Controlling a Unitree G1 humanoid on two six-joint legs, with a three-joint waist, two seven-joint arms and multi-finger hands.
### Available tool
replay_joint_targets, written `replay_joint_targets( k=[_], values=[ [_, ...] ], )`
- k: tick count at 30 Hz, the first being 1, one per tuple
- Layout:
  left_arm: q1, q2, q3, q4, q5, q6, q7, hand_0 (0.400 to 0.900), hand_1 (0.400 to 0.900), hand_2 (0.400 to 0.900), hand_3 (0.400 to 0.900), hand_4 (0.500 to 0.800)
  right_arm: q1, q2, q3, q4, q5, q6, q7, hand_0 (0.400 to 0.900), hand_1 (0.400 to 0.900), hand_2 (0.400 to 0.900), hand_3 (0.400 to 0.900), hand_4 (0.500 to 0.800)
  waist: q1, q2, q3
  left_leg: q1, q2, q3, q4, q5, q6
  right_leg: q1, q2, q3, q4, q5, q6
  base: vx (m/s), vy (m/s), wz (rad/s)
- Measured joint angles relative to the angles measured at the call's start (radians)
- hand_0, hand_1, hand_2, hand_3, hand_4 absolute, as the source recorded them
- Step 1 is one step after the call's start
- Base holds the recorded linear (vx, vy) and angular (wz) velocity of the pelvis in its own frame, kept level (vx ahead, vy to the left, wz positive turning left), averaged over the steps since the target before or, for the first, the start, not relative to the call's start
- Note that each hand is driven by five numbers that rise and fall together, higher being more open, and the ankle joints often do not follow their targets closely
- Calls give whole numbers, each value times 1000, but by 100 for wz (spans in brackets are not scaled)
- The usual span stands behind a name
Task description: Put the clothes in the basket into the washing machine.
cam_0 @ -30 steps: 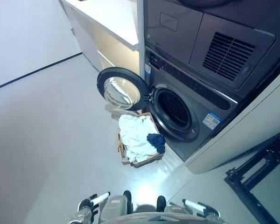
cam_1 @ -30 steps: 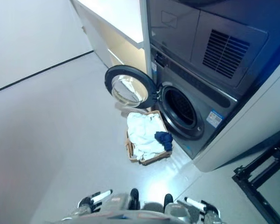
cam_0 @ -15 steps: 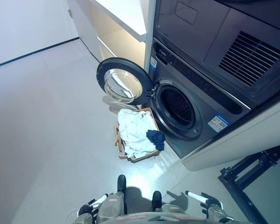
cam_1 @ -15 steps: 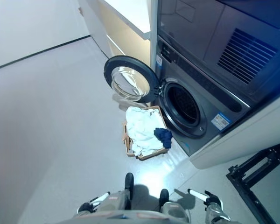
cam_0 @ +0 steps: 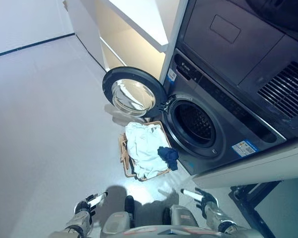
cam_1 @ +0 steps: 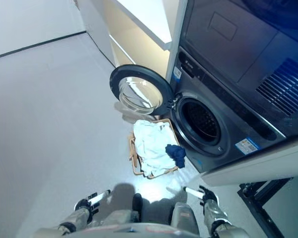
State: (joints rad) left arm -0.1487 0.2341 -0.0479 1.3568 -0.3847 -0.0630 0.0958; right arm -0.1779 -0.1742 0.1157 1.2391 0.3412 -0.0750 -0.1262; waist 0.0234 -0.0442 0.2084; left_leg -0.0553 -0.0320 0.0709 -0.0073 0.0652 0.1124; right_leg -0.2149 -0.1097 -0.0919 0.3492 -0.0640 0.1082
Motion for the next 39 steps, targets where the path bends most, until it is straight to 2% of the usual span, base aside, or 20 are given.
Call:
replay_joint_targets(
  k=[3,6,8,9,11,12,13,15,18,21,23,26,30,34,39],
  values=[
    [-9,1,5,13,4,1,11,900,900,900,900,800,-10,5,36,-36,-8,-8,2,900,900,900,900,800,0,-10,20,-2,-12,-6,-29,13,-9,44,32,27,-326,15,2,112,-107,22],
    [5,5,7,12,4,-3,18,900,900,900,900,800,6,12,54,-68,-12,-11,0,900,900,900,900,800,-3,-44,29,12,-29,-38,-55,18,-37,68,19,59,-421,89,3,178,-203,29],
    [13,8,6,7,3,-3,19,900,900,900,900,800,25,21,55,-68,-23,-10,-1,900,900,900,900,800,-6,-67,30,21,-36,-70,-58,15,-68,80,16,58,-426,192,-17,91,-244,18],
    [21,2,5,0,1,-3,19,900,900,900,900,800,33,19,56,-69,-31,-8,-2,900,900,900,900,800,-6,-71,30,24,-35,-82,-58,12,-84,83,22,55,-428,222,-42,52,-239,25],
    [42,-13,5,-21,-6,-6,21,900,900,900,900,800,26,14,61,-98,-38,-7,-9,900,900,900,900,800,-2,-62,31,3,-10,-81,-50,7,-103,74,46,53,-438,225,-55,35,-254,34],
    [39,-18,4,-21,-8,-6,25,900,900,900,900,800,20,-1,99,-135,-60,-6,-19,900,900,900,900,800,-12,-59,35,-23,-3,-89,-37,1,-115,56,53,44,-438,223,-57,42,-255,39],
    [32,-25,5,-23,-8,-6,26,900,900,900,900,800,17,-12,106,-151,-81,-8,-17,900,900,900,900,800,-24,-56,37,-39,-2,-100,-31,1,-121,47,57,30,-437,223,-73,42,-248,46],
    [25,-40,3,-34,-10,-9,27,900,900,900,900,800,-4,-43,140,-195,-113,-8,-26,900,900,900,900,800,-27,-40,46,-58,14,-116,-19,2,-126,44,67,11,-438,219,-81,41,-212,57],
    [-20,-65,0,-49,-21,-28,28,900,900,900,900,800,-47,-107,176,-245,-169,-9,-41,900,900,900,900,800,-29,-4,70,-120,17,-155,31,-8,-142,30,70,-43,-437,210,-93,-20,-153,53],
    [-84,-78,-21,-73,-51,-31,43,900,900,900,900,800,-161,-163,202,-236,-215,-7,-60,900,900,900,900,800,-25,45,137,-199,28,-141,107,-15,-146,14,73,-99,-432,207,-100,8,-68,13],
    [-98,-72,-26,-95,-59,-45,55,900,900,900,900,800,-244,-167,217,-228,-231,-8,-66,900,900,900,900,800,-12,49,165,-230,34,-129,91,-5,-158,-31,79,-96,-423,214,-112,37,43,-14],
    [-113,-73,-34,-107,-71,-50,58,900,900,900,900,800,-347,-161,243,-224,-265,-12,-76,900,900,900,900,800,2,48,221,-258,33,-118,93,1,-158,-83,80,-81,-381,211,-118,14,90,-19],
    [-158,-71,-68,-107,-71,-49,73,900,900,900,900,800,-426,-151,293,-180,-355,-9,-136,900,900,900,900,800,10,37,272,-306,30,-95,107,9,-139,-147,69,-59,-349,213,-118,55,80,-14],
    [-194,-60,-108,-159,-73,-77,142,900,900,900,900,800,-454,-153,296,-169,-481,10,-309,900,900,900,900,800,14,37,282,-357,18,-90,110,10,-127,-212,54,-48,-324,207,-108,17,30,-1],
    [-264,-35,-136,-228,-90,-123,184,900,900,900,900,800,-576,-184,296,-142,-545,27,-439,900,900,900,900,800,14,46,295,-433,12,-82,147,9,-121,-289,46,-36,-291,210,-103,3,1,1]
  ],
)
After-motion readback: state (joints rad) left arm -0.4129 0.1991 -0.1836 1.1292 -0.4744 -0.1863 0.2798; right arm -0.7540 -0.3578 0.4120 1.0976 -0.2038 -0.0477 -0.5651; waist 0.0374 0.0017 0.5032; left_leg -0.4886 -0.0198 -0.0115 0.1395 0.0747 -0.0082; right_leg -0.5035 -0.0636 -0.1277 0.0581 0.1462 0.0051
